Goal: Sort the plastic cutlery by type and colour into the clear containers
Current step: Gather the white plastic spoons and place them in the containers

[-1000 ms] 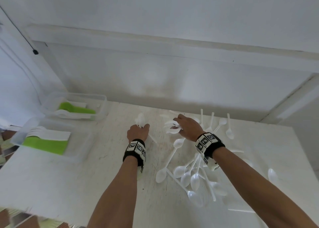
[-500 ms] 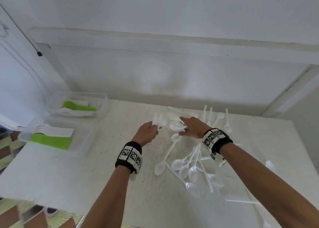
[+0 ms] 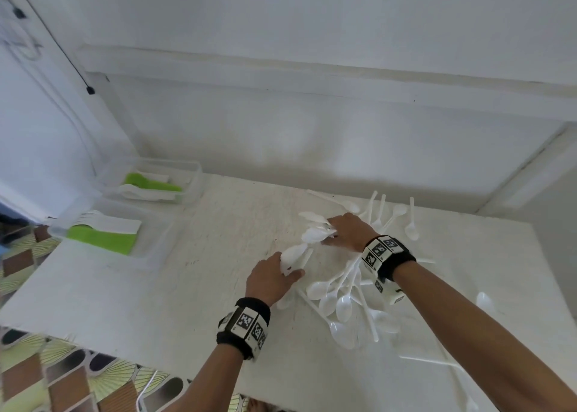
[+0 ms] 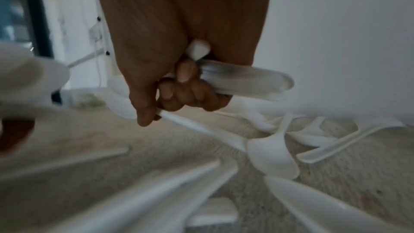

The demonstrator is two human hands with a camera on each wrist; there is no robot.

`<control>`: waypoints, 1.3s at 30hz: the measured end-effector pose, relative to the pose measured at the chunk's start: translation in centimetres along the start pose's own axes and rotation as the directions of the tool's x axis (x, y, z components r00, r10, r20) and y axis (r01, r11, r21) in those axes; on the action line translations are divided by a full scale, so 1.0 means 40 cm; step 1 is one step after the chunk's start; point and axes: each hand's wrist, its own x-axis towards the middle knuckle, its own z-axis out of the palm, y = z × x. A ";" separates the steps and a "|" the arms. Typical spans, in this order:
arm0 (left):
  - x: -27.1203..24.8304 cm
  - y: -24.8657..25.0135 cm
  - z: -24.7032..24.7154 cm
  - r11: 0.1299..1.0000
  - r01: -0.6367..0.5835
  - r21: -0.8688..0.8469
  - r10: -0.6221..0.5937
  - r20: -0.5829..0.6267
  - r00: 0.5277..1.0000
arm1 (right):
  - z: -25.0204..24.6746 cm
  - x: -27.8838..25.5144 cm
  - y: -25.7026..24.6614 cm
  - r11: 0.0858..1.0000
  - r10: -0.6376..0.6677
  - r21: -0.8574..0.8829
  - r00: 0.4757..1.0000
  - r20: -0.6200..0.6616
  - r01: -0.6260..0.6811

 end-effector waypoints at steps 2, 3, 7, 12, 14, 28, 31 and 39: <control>-0.008 -0.012 0.013 0.995 0.019 0.101 -0.021 0.013 1.000 | -0.004 -0.007 0.004 0.990 0.043 0.136 0.997 -0.067 -0.033; -0.010 -0.017 0.018 0.990 0.018 0.140 -0.020 0.011 1.000 | -0.005 -0.011 0.003 0.982 0.059 0.183 0.994 -0.097 -0.040; -0.010 -0.024 0.015 0.985 0.041 0.169 -0.036 -0.035 0.999 | -0.008 -0.036 -0.022 0.943 0.110 0.331 0.964 -0.240 -0.026; 0.002 -0.024 -0.022 0.983 0.018 0.185 -0.004 -0.075 0.997 | -0.015 -0.079 -0.086 0.841 0.237 0.540 0.922 -0.306 -0.037; 0.007 -0.016 -0.050 0.980 -0.017 0.198 0.044 -0.133 0.990 | -0.017 -0.098 -0.103 0.816 0.259 0.575 0.926 -0.275 -0.057; 0.069 0.057 -0.149 0.949 -0.305 -0.076 0.241 -0.446 0.862 | 0.058 -0.158 -0.197 0.362 0.187 0.932 0.981 -0.054 -0.018; 0.076 0.071 -0.135 0.840 -0.338 -0.425 0.125 -0.455 0.882 | 0.074 -0.164 -0.231 0.297 0.293 0.955 0.952 -0.090 -0.002; 0.164 0.105 -0.131 0.474 0.143 -0.869 0.054 0.191 0.980 | 0.099 -0.156 -0.297 0.163 0.414 0.986 0.905 -0.094 0.027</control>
